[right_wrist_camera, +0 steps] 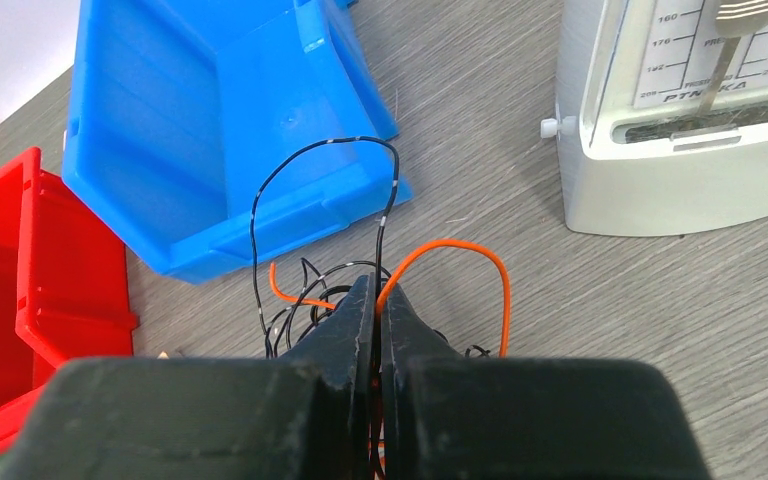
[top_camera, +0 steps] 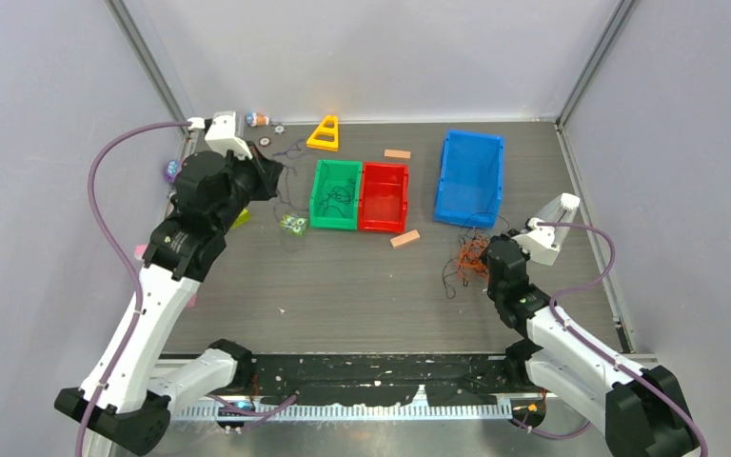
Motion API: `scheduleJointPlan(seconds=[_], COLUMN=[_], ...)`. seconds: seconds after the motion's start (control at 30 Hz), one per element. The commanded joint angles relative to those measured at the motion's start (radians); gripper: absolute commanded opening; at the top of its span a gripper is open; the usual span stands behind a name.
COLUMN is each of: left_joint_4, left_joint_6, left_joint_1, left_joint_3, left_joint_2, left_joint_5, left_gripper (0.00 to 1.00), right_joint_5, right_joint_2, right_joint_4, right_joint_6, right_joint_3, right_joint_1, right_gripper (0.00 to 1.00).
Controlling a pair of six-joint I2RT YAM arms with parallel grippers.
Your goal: Untangle the cables
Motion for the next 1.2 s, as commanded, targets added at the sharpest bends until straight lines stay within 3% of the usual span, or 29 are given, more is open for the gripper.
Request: scheduleJointPlan(seconds=[0.0,1.17], left_joint_4=[0.06,0.061], left_joint_6=[0.019,-0.004], left_joint_1=[0.004,0.004], left_joint_3=[0.082,0.513], left_joint_2=[0.05,0.527], left_joint_5=[0.021,0.082], left_gripper=[0.0,0.0], right_joint_5=[0.002,-0.017], right_joint_2=[-0.006,0.005], right_joint_4=[0.058,0.075], right_joint_6=[-0.008,-0.019], right_joint_3=[0.0,0.003], right_joint_1=[-0.003,-0.004], right_gripper=[0.05,0.06])
